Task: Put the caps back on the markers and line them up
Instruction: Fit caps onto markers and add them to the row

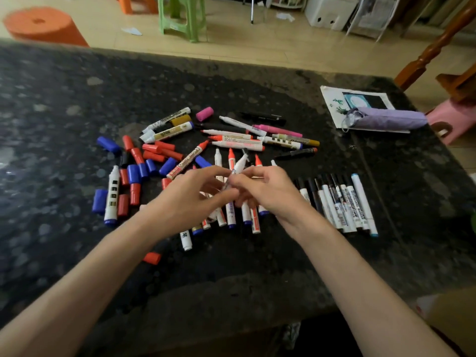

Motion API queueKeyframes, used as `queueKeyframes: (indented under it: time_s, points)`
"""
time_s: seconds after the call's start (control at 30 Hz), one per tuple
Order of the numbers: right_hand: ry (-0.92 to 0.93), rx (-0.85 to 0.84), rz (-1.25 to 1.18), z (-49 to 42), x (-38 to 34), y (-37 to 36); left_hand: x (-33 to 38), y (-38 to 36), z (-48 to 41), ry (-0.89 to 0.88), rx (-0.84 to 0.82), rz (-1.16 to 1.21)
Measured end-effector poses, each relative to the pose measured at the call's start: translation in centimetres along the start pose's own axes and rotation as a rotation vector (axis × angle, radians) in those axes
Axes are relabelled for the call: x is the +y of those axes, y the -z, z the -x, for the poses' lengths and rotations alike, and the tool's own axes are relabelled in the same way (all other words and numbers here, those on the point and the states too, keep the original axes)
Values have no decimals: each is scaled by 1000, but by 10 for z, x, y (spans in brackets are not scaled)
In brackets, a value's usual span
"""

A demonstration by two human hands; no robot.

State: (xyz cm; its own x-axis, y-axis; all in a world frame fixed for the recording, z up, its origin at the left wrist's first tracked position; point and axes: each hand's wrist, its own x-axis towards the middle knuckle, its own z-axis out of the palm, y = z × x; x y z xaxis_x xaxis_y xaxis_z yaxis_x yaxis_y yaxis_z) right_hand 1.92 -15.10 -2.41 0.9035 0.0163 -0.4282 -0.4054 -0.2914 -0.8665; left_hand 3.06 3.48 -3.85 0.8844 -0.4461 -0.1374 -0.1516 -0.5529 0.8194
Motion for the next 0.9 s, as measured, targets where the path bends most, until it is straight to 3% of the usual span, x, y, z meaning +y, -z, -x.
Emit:
queueKeyframes:
  time_s: [0.13,0.23,0.3,0.4,0.53,0.63,0.7,0.9]
  points:
    - [72,-97,-24,-5,-5,-14,-14,19,1,54,84,-61]
    - [270,124,530,-18,3,-4,-24,33,4,146,139,-183]
    - [286,134,936,-19,7,1,-27,36,6,201,122,-253]
    - [254,83,1042,-17,11,2,-26,37,6,195,112,-279]
    - [346,169,865,-17,13,1,-25,35,6,159,119,-254]
    - [294,199,307,-13,8,10,-25,35,5,132,118,-225]
    - [254,164,58,-9,4,15,-25,36,4,121,110,-204]
    - [270,59,-62,-3,7,20,-22,33,2,81,87,-155]
